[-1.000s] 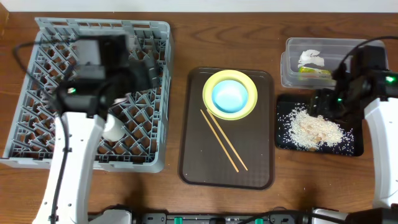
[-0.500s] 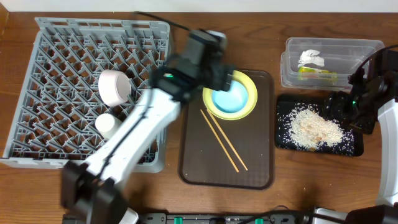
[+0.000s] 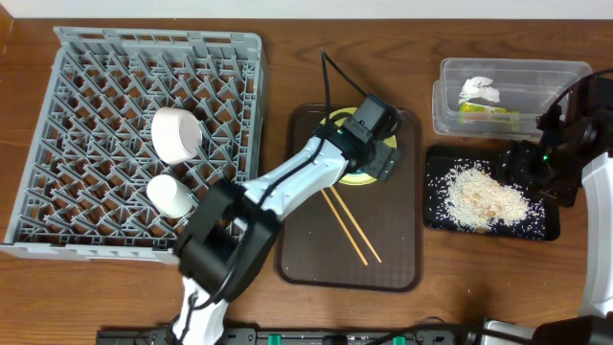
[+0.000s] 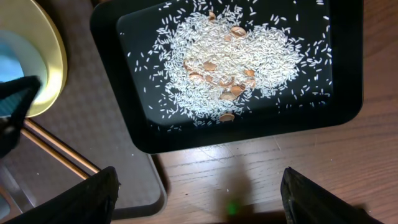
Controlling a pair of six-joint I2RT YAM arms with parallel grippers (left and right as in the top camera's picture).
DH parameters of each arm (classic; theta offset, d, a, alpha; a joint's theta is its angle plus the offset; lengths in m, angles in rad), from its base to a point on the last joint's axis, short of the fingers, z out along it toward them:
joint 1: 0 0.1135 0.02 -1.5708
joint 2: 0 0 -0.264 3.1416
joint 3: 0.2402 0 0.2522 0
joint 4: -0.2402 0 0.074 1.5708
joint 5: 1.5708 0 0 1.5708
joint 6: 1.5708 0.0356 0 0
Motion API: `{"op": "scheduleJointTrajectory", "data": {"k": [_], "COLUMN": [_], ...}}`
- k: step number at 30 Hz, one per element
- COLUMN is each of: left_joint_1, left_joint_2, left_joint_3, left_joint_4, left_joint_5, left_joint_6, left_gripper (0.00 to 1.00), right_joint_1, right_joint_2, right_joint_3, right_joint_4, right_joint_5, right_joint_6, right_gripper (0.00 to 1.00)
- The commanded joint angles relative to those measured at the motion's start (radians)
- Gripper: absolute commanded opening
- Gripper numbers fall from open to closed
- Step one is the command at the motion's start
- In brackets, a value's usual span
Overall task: Sort waste into correct bins and load items into the dishwasher
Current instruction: 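Grip the light-blue bowl rim on the yellow plate with left gripper, lift, then carry the light-blue bowl left and set it in the dish rack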
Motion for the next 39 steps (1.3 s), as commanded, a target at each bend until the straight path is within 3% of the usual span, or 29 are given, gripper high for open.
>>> {"op": "scheduleJointTrajectory", "data": {"k": [1, 4, 7, 16, 23, 33, 39], "left_joint_1": [0.004, 0.004, 0.004, 0.003, 0.003, 0.031, 0.202], "left_joint_2": [0.037, 0.048, 0.048, 0.047, -0.002, -0.239, -0.368], "left_joint_3": [0.013, 0.013, 0.013, 0.013, 0.014, 0.013, 0.013], "left_joint_4": [-0.018, -0.054, -0.083, -0.087, -0.087, -0.088, -0.084], "left_joint_5": [-0.043, -0.137, -0.223, -0.225, -0.225, -0.202, 0.051], "left_joint_6": [0.016, 0.016, 0.016, 0.015, 0.015, 0.014, 0.007], "left_gripper": [0.75, 0.65, 0.45, 0.09, 0.08, 0.08, 0.08], "right_joint_1": [-0.007, -0.007, -0.007, -0.007, -0.007, -0.007, -0.007], "right_joint_2": [0.002, 0.002, 0.002, 0.002, 0.002, 0.002, 0.002], "right_joint_3": [0.017, 0.017, 0.017, 0.017, 0.017, 0.017, 0.017], "right_joint_4": [-0.002, -0.001, -0.002, -0.002, -0.002, -0.006, -0.006], "right_joint_5": [0.001, 0.001, 0.001, 0.001, 0.001, 0.001, 0.001], "right_joint_6": [0.013, 0.013, 0.013, 0.013, 0.013, 0.013, 0.013], "right_gripper": [0.81, 0.82, 0.81, 0.81, 0.81, 0.80, 0.80]}}
